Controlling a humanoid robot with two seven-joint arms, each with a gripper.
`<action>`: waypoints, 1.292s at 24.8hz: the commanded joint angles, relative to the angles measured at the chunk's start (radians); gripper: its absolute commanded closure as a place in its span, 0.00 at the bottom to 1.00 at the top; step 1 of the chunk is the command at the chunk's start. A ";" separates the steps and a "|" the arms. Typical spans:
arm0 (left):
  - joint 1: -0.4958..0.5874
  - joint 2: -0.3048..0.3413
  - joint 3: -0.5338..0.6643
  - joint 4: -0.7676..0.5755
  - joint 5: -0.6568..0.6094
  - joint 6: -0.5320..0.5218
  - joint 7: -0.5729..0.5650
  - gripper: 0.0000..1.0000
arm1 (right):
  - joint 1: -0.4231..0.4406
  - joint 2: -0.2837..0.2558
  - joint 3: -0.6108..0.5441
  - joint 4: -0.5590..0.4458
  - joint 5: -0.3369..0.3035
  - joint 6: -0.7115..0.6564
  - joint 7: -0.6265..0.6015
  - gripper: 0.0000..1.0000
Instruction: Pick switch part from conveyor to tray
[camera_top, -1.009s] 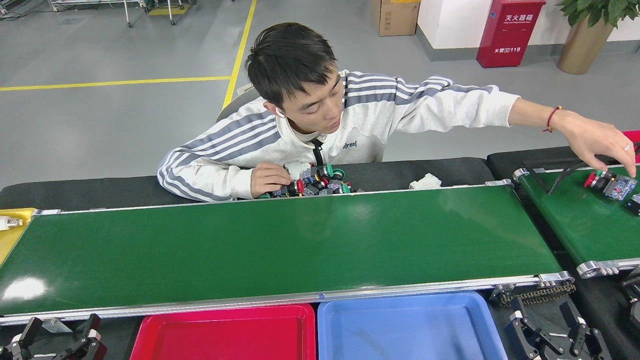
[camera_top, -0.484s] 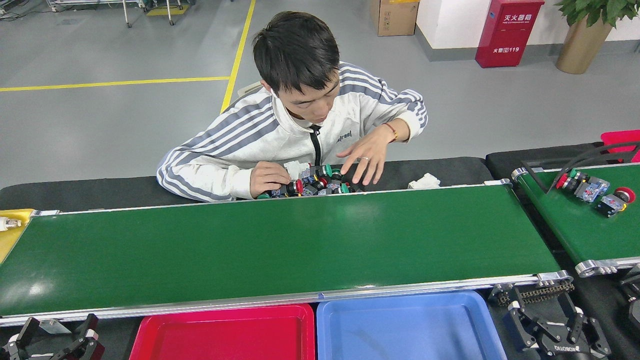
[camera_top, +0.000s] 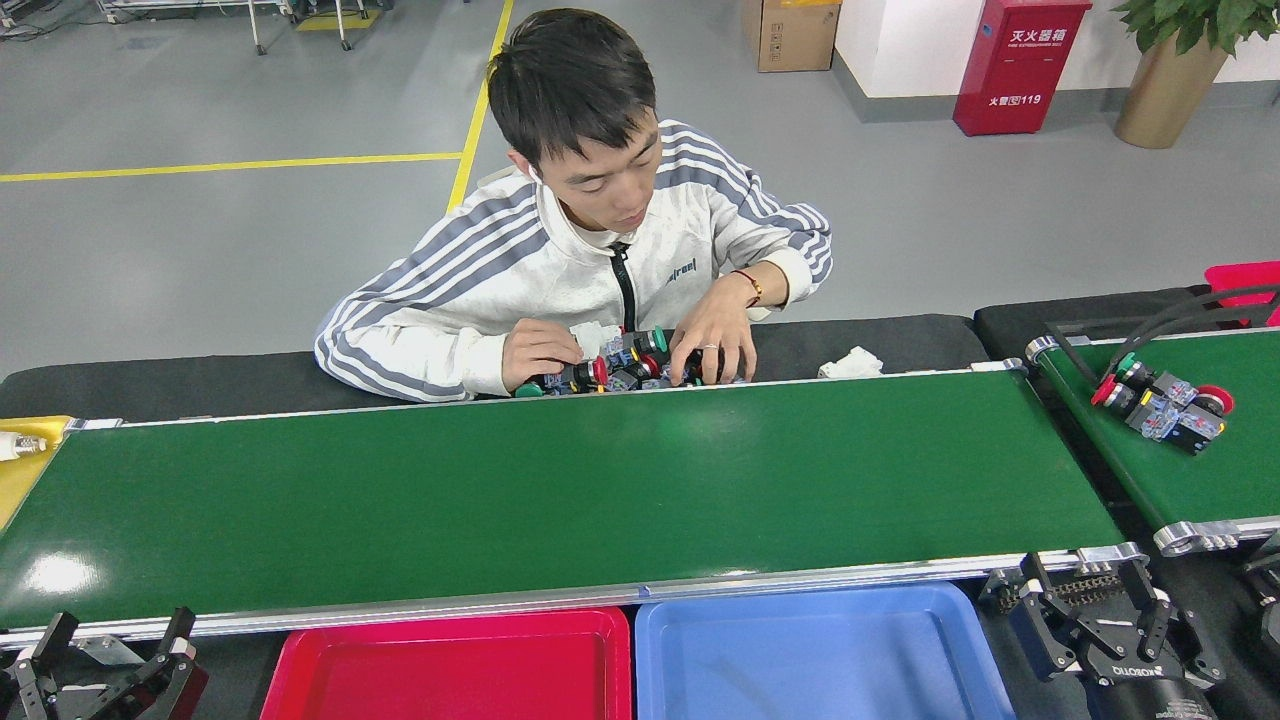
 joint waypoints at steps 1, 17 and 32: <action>-0.017 0.014 0.002 -0.006 -0.003 -0.003 0.003 0.00 | -0.021 -0.010 -0.005 -0.010 0.001 0.004 0.003 0.00; -0.045 0.005 0.002 0.003 -0.031 -0.003 -0.028 0.00 | -0.044 -0.050 -0.004 -0.004 0.006 0.003 0.055 0.00; -0.048 0.008 0.004 0.006 -0.031 -0.003 -0.028 0.00 | -0.194 -0.038 0.137 0.117 0.076 0.110 0.120 0.00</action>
